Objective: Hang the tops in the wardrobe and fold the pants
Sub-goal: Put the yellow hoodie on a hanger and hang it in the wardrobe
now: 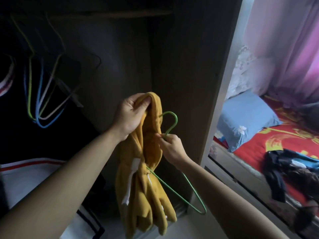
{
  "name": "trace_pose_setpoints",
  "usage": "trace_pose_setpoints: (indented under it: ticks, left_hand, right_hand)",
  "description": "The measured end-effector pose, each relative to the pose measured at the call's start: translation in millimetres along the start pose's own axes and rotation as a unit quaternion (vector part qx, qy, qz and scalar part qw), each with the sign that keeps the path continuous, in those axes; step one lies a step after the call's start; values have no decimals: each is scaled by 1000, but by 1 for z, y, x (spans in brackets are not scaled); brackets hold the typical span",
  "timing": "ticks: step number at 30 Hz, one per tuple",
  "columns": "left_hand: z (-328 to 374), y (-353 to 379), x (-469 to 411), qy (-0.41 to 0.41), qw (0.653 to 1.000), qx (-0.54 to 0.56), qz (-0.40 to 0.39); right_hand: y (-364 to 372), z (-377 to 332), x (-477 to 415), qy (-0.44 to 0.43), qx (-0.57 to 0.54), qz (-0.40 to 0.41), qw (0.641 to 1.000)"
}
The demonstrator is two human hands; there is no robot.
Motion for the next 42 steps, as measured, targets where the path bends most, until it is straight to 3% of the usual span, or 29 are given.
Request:
trace_pose_setpoints:
  ticks: [3, 7, 11, 13, 16, 18, 23, 28, 32, 35, 37, 39, 41, 42]
  left_hand:
    - [12, -2, -1, -3, 998, -44, -48]
    - [3, -21, 12, -61, 997, -32, 22]
    - [-35, -30, 38, -168, 957, -237, 31]
    - [-58, -28, 55, -223, 929, -285, 78]
    - [-86, -15, 69, -328, 900, -262, 118]
    - [-96, 1, 71, -345, 901, -234, 121]
    - [-122, 39, 74, -439, 887, -134, 53]
    - [-123, 33, 55, -414, 896, -98, 128]
    - [-99, 16, 29, -330, 918, -152, 159]
    - [-83, 12, 11, -259, 928, -191, 189]
    - [-76, 18, 3, -235, 929, -207, 199]
    - [-75, 26, 0, -216, 933, -236, 166]
    - [-76, 32, 1, -185, 934, -277, 132]
    - [-78, 33, 3, -175, 931, -297, 123]
  right_hand:
    - [-7, -13, 5, -33, -117, 51, 991]
    - [-34, -34, -4, -74, -178, 113, 975]
    - [-53, -60, -4, -129, -207, 134, 961]
    - [-56, -71, 0, -144, -220, 142, 954]
    - [-54, -83, 10, -186, -181, 145, 955]
    - [-54, -87, 17, -213, -153, 142, 954]
    - [-73, -95, 17, -219, -203, 132, 945]
    - [-113, -82, 6, -172, -201, 214, 941]
    - [-137, -55, -4, -103, -55, 267, 957]
    - [-143, -29, -10, -4, 92, 191, 977]
    - [-140, -12, -9, 55, 202, 77, 975]
    - [-131, 2, -3, 76, 303, -55, 948]
    - [-120, 10, 4, 78, 310, -130, 939]
    - [-116, 10, 6, 73, 290, -129, 945]
Point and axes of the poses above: each hand's wrist, its own x-axis away from the middle knuckle, its own y-axis out of the palm, z = x × y, the point moved 2 cm from there along -x, towards the middle knuckle, and after that the axes turned 3 degrees about z, right-handed, at the moved point
